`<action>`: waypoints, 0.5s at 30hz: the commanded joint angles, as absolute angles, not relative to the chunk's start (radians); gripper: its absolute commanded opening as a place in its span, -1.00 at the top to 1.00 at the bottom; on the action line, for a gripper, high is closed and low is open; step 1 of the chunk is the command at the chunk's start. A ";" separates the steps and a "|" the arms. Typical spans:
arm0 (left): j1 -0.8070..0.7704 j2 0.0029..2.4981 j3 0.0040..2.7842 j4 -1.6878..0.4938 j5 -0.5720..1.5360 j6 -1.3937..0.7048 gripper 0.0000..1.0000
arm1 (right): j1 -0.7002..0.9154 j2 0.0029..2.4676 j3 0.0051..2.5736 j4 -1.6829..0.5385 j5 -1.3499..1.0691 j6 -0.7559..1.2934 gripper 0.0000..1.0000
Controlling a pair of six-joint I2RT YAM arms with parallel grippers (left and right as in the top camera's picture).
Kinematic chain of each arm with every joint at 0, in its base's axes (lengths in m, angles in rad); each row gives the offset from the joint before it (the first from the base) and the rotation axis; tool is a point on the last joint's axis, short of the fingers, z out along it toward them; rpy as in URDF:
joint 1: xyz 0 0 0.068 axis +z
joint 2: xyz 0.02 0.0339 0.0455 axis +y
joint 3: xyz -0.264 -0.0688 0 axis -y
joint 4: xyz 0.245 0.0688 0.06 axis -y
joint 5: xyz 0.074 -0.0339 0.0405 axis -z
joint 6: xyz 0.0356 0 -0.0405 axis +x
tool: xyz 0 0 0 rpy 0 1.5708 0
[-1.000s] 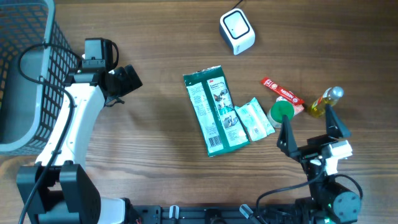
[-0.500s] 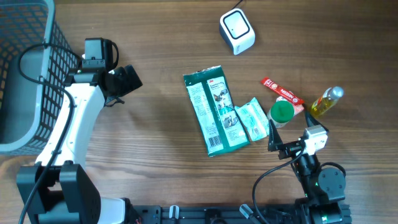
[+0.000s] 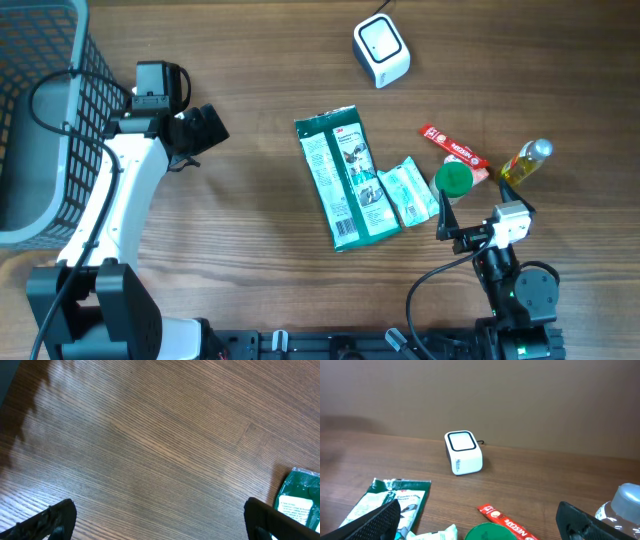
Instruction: Scan the item barcode
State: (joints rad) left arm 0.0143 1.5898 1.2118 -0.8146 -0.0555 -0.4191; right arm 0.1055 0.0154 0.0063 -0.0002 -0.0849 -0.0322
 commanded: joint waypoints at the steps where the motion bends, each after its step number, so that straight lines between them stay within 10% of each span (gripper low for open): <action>1: 0.018 1.597 1.210 -0.813 -0.061 -0.400 -1.00 | 0.100 0.003 0.005 0.000 -0.067 -0.052 -1.00; 15: 0.018 1.597 1.210 -0.813 -0.061 -0.400 -1.00 | 0.101 0.003 0.005 0.001 -0.062 -0.051 -1.00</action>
State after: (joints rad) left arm 0.0143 1.5898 1.2118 -0.8150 -0.0551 -0.4191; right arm 0.1055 0.0154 0.0063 -0.0002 -0.0776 -0.0326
